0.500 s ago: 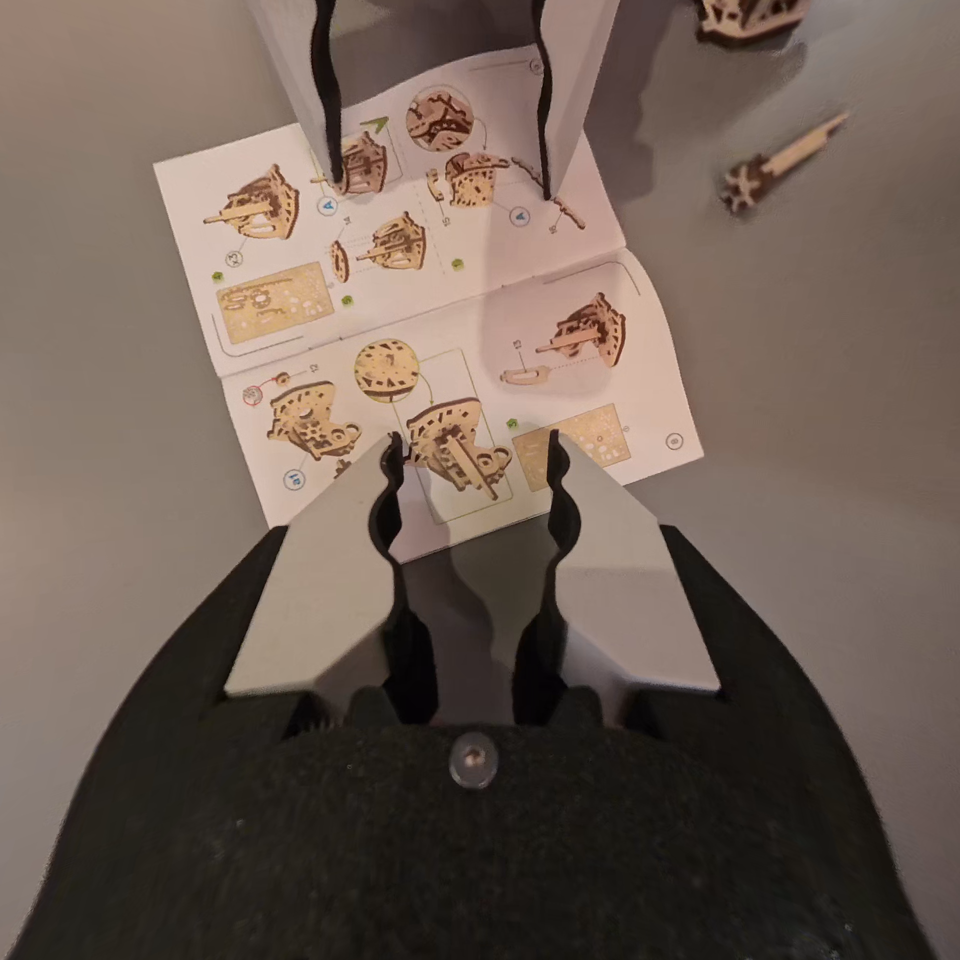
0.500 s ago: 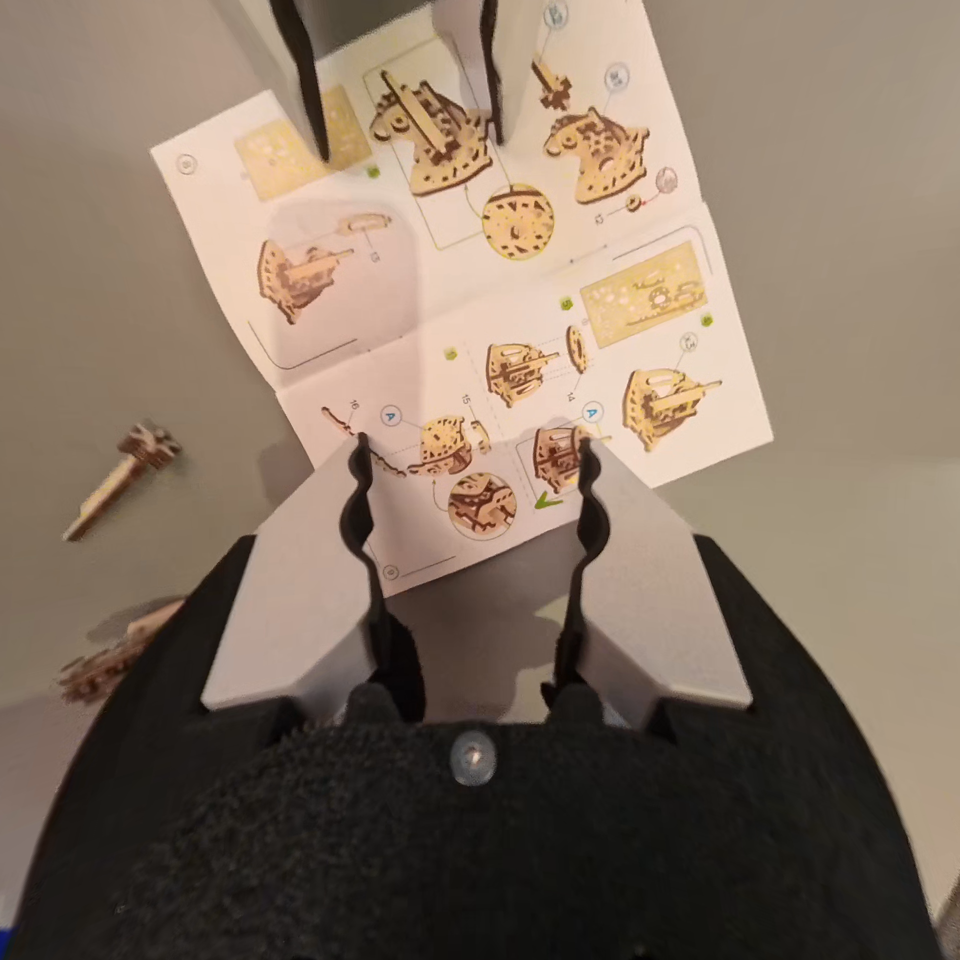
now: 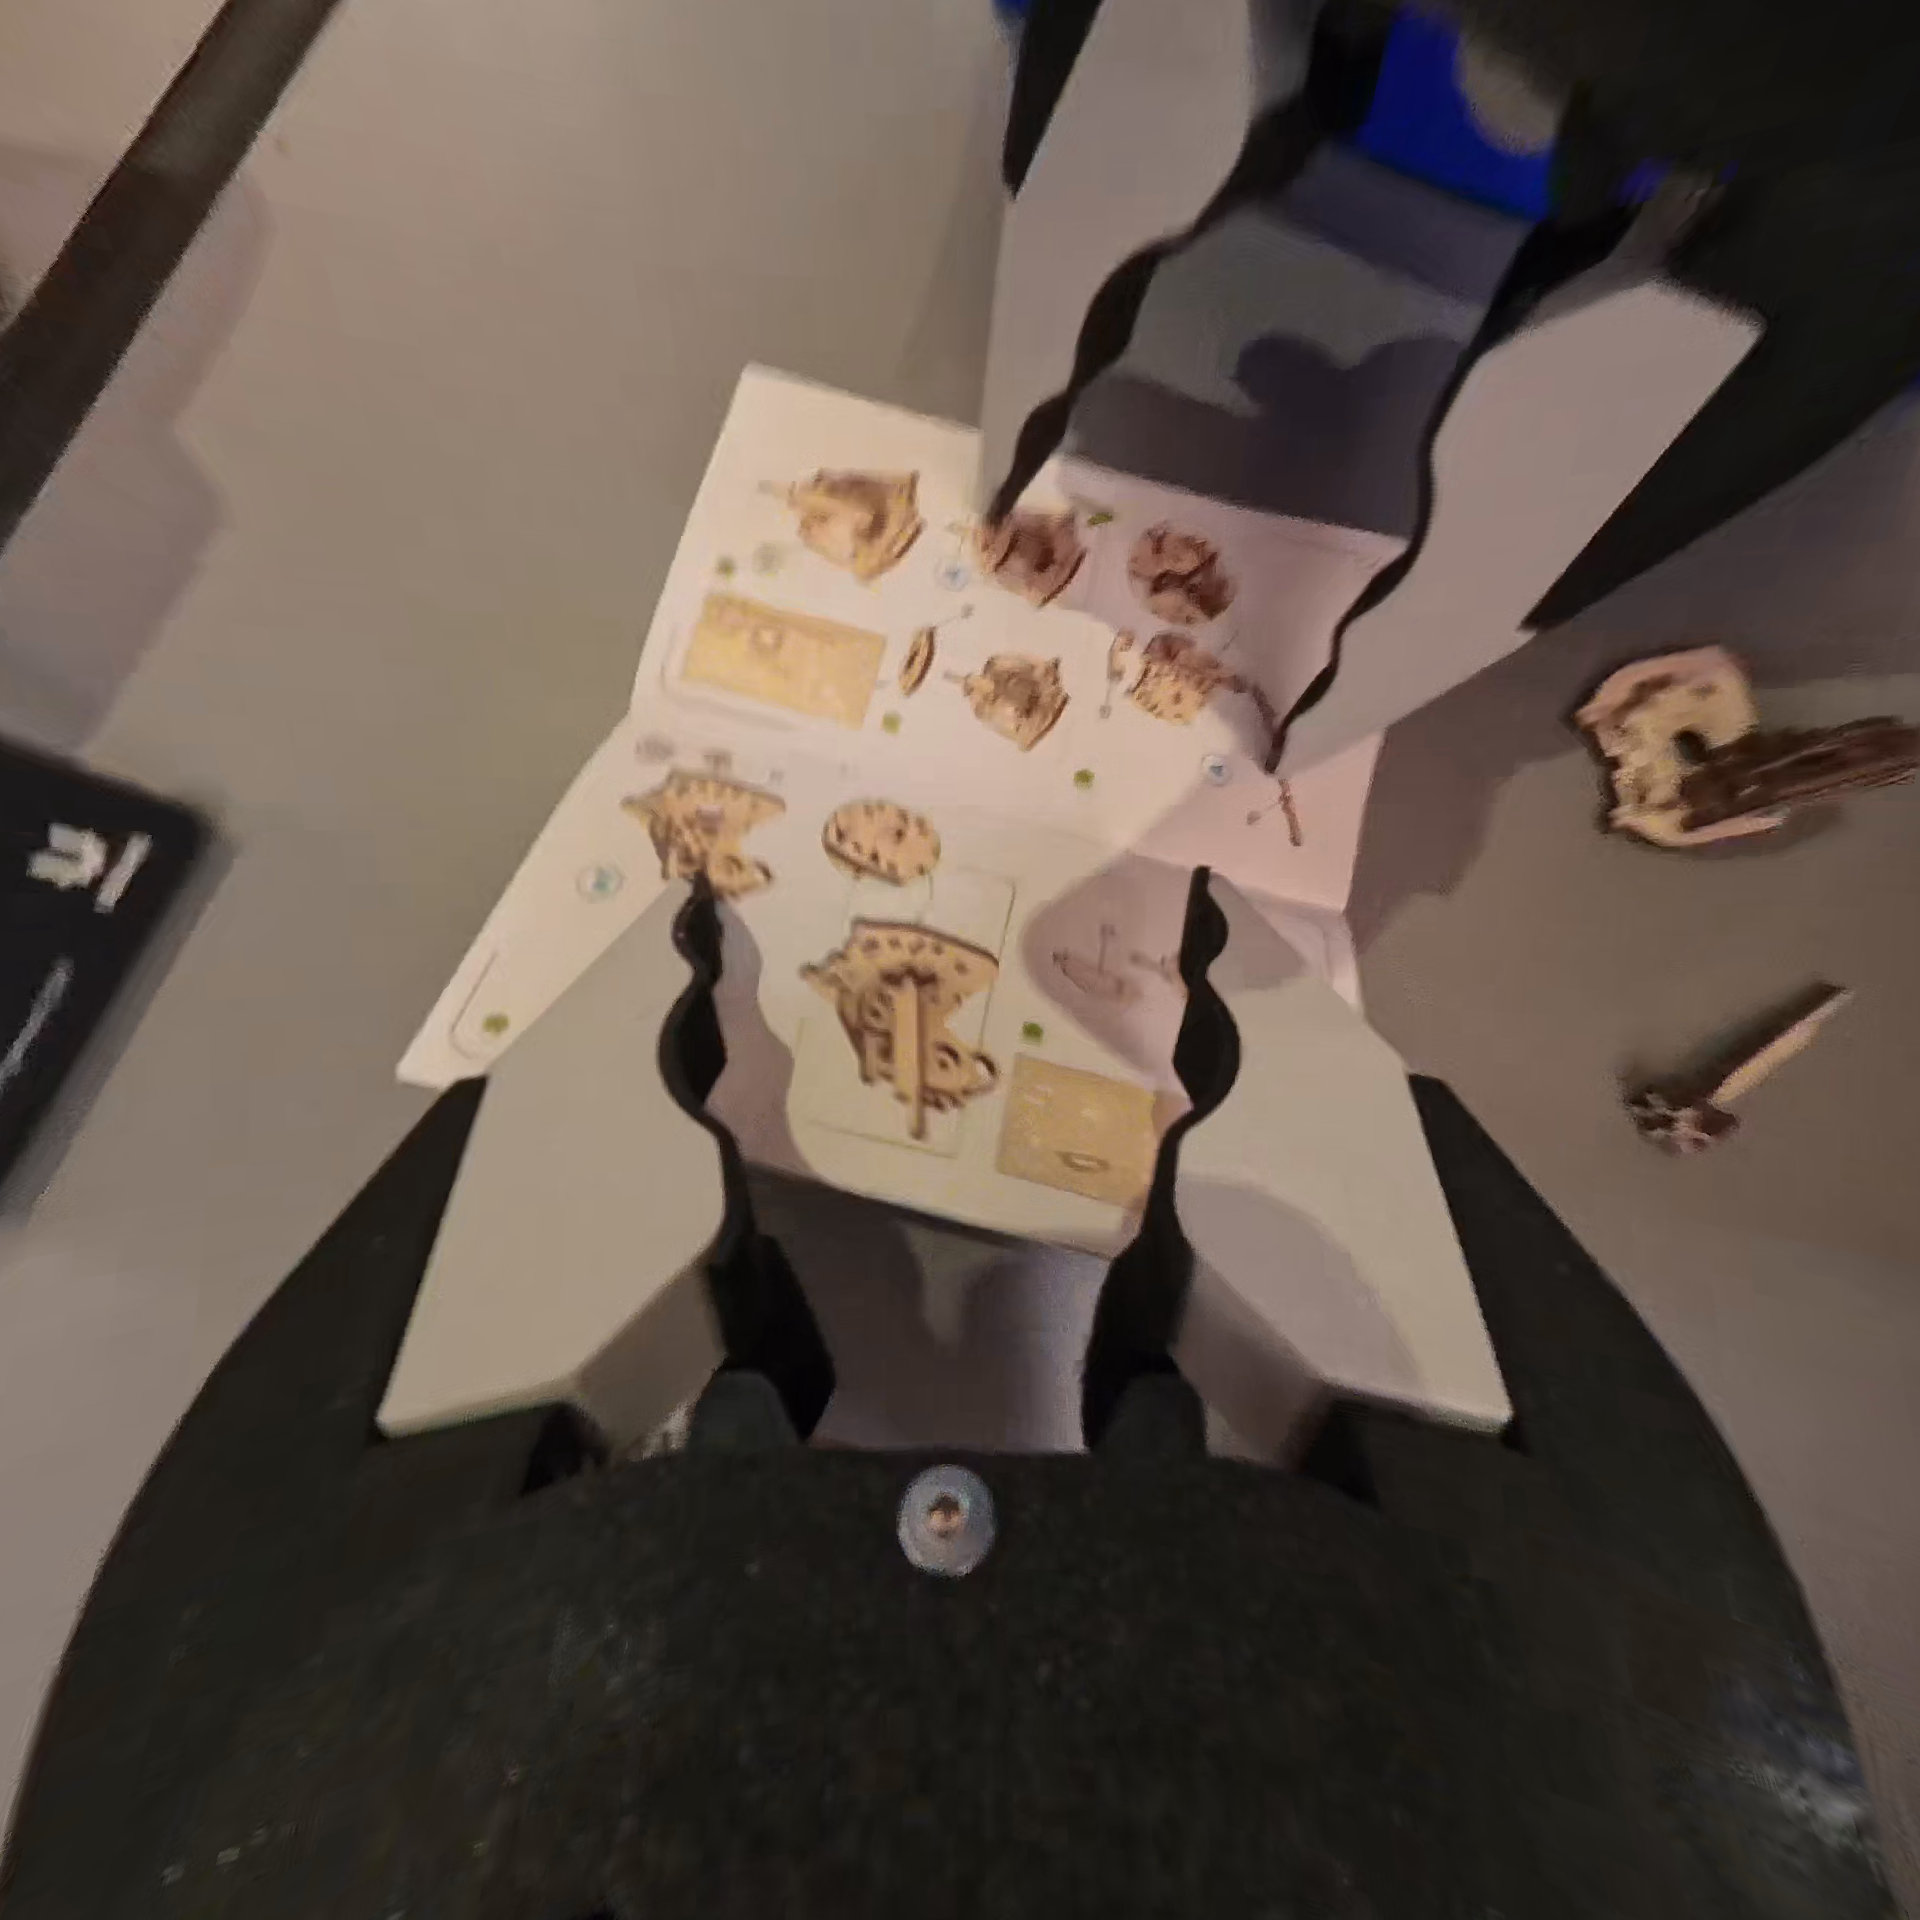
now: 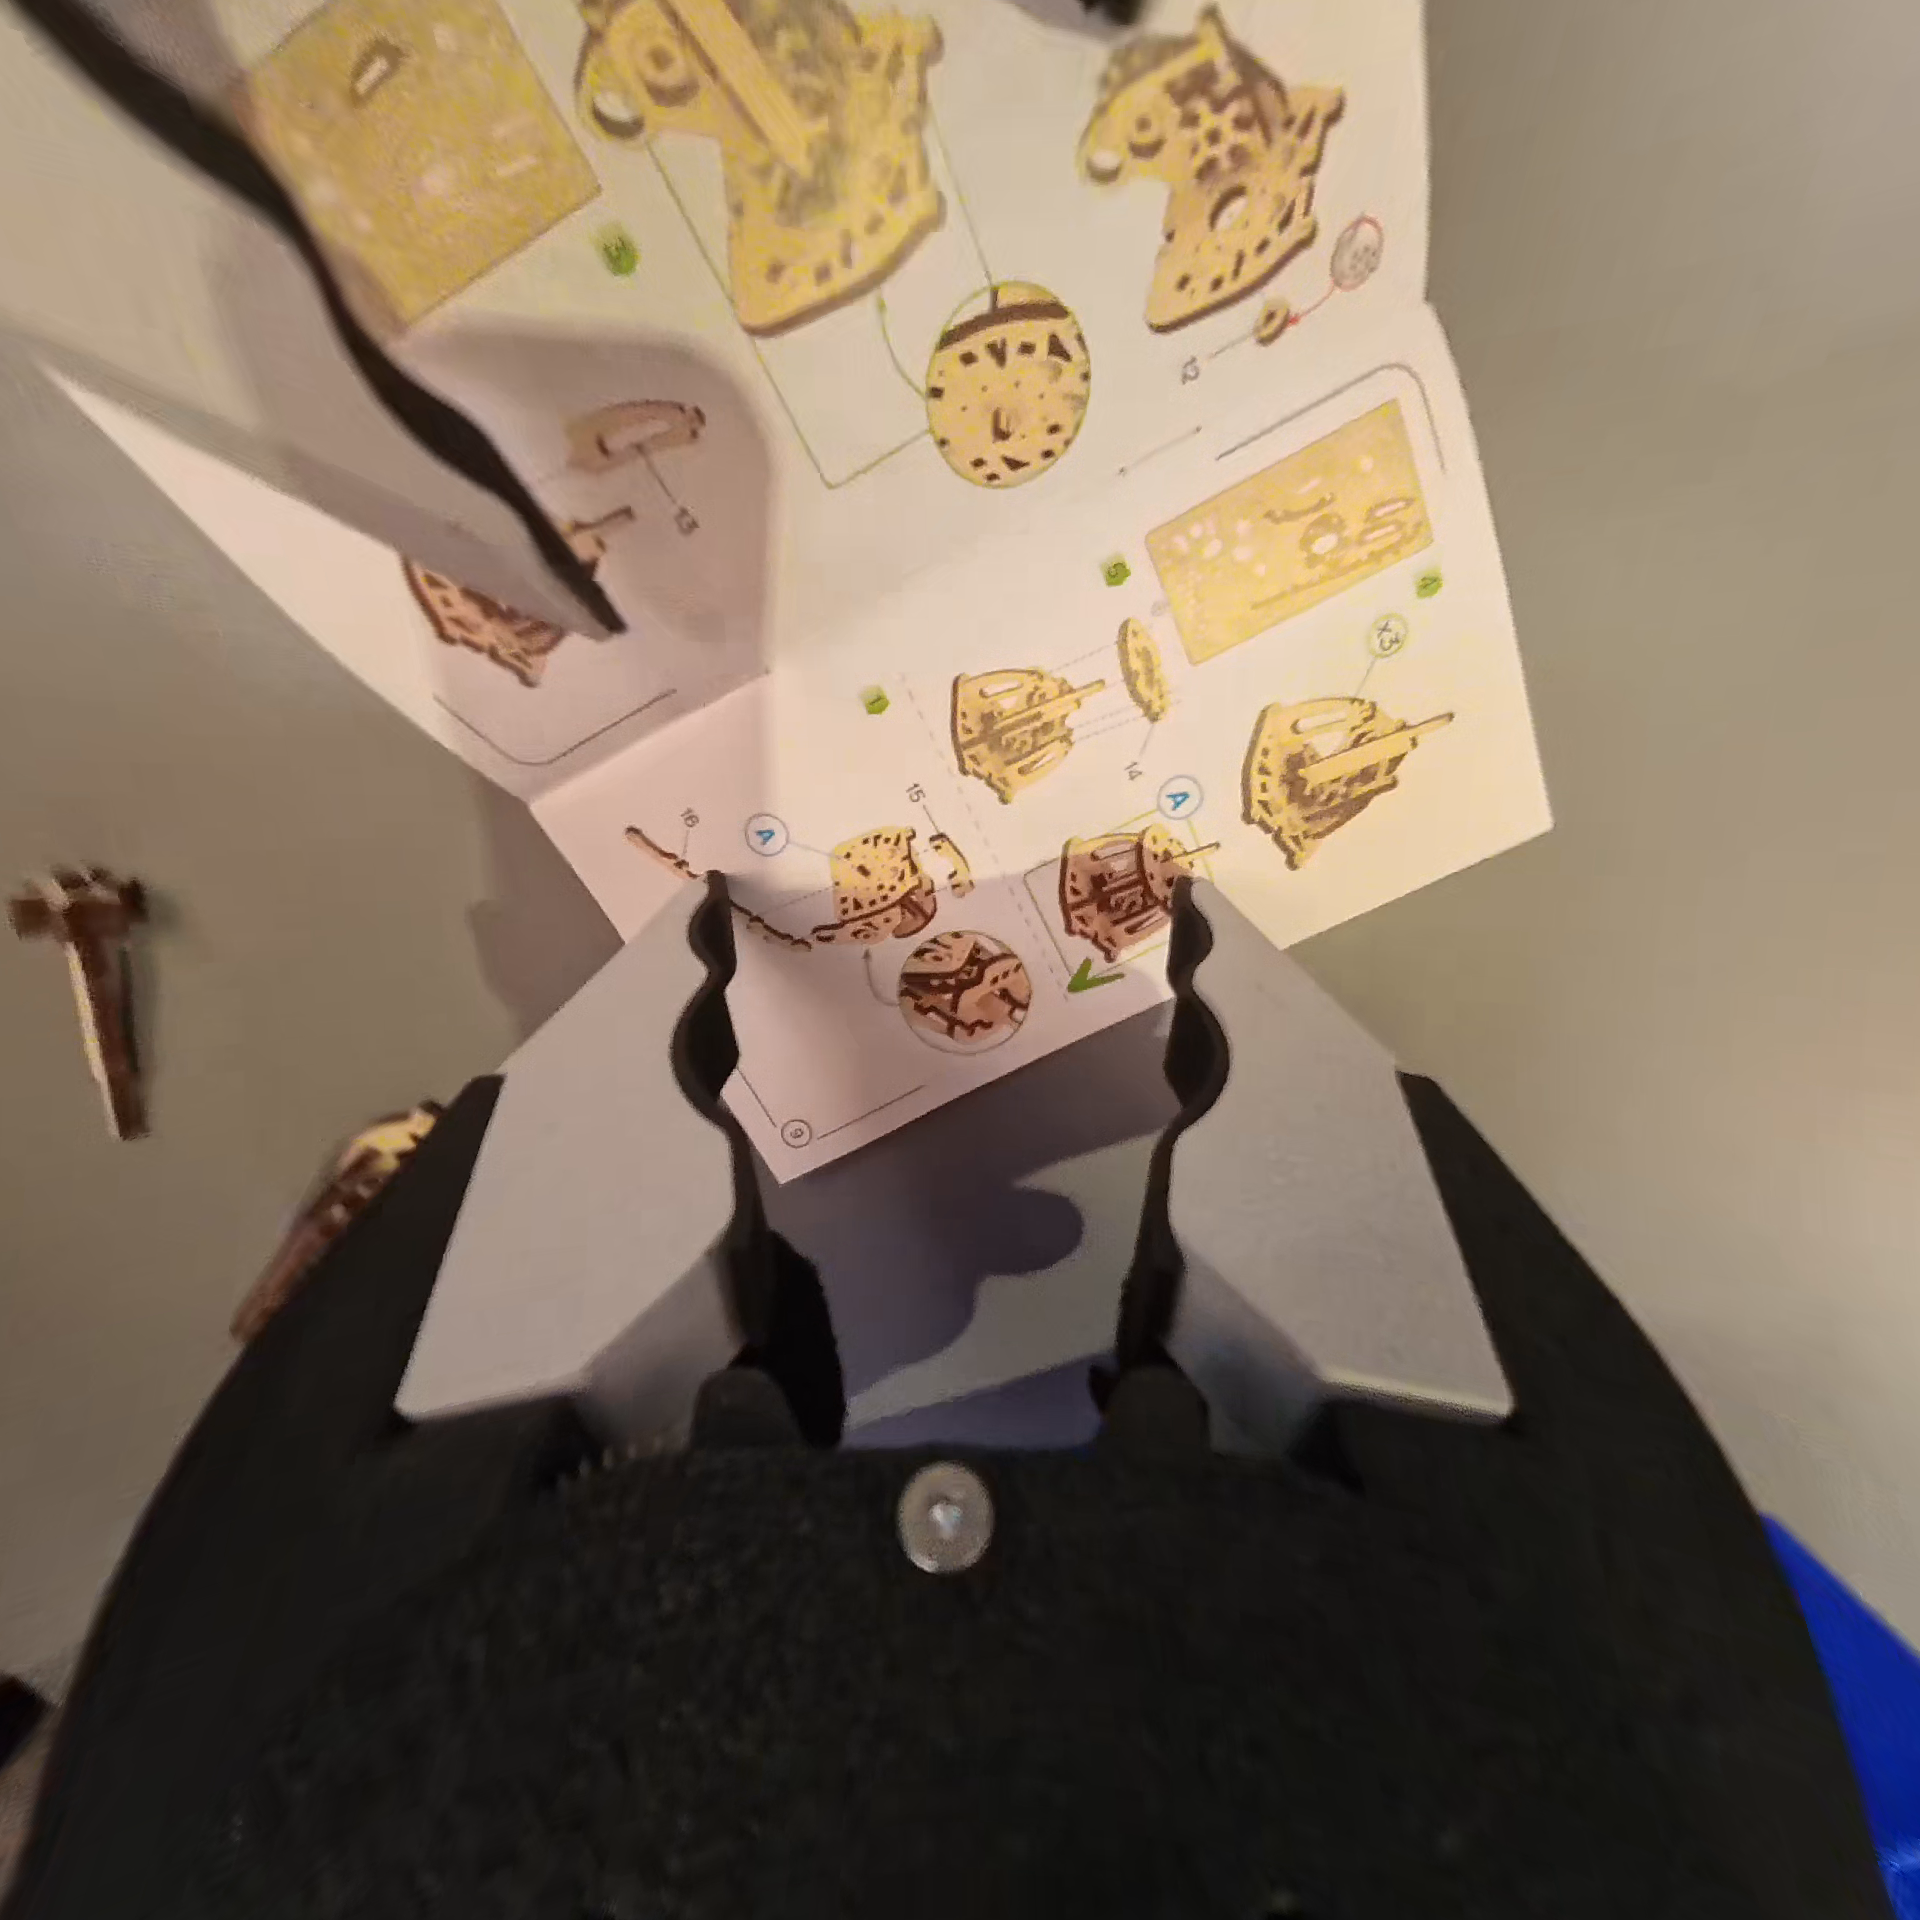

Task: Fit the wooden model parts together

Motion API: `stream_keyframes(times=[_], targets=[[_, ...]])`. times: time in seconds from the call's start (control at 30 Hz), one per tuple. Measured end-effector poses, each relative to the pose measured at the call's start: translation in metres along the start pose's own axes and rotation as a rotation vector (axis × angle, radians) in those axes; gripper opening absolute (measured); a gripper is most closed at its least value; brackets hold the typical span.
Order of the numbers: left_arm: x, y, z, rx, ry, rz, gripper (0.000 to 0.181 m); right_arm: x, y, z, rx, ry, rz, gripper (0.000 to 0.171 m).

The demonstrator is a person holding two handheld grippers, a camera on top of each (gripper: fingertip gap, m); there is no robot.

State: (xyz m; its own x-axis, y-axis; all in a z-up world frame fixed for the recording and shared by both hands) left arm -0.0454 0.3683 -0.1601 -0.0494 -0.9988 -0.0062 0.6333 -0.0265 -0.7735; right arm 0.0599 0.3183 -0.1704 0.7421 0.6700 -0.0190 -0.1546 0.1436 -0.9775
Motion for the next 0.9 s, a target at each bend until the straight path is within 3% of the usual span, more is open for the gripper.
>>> stream_keyframes(times=[0.17,0.4,0.47,0.57,0.73,0.8,0.9], targets=[[0.011,-0.002,-0.035,-0.017,-0.038,0.094,0.08,-0.002,0.0,-0.001,0.032,0.087,-0.018,0.084],[0.013,-0.005,-0.041,0.029,-0.088,0.131,0.075,-0.002,-0.002,-0.005,0.047,0.198,-0.05,0.087],[0.013,-0.005,-0.04,0.038,-0.099,0.14,0.076,-0.002,-0.018,0.0,0.171,0.291,-0.096,0.083],[0.015,-0.004,-0.04,0.057,-0.109,0.143,0.079,-0.024,-0.049,0.017,0.511,0.437,-0.085,0.067],[0.017,-0.006,-0.041,0.097,-0.142,0.105,0.083,-0.055,-0.009,0.023,0.501,0.48,-0.185,0.067],[0.016,-0.008,-0.044,0.087,-0.125,0.129,0.074,-0.056,-0.003,0.031,0.515,0.498,-0.166,0.055],[0.016,-0.012,-0.048,0.09,-0.115,0.153,0.059,-0.05,0.001,0.039,0.504,0.499,-0.142,0.062]])
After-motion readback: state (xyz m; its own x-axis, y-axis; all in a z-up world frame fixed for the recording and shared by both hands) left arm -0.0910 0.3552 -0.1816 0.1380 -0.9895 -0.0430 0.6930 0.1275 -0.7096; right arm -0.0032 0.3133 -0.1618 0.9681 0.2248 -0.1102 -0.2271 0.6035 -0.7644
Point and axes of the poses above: each gripper's, where its closed fingertips meet, y out along the fingers, z out of its top, x = y × z across the jaws, the point moved 6 cm from there along -y, back along the fingers, and after that the axes turned 5 degrees about y, right-handed, at the moved point
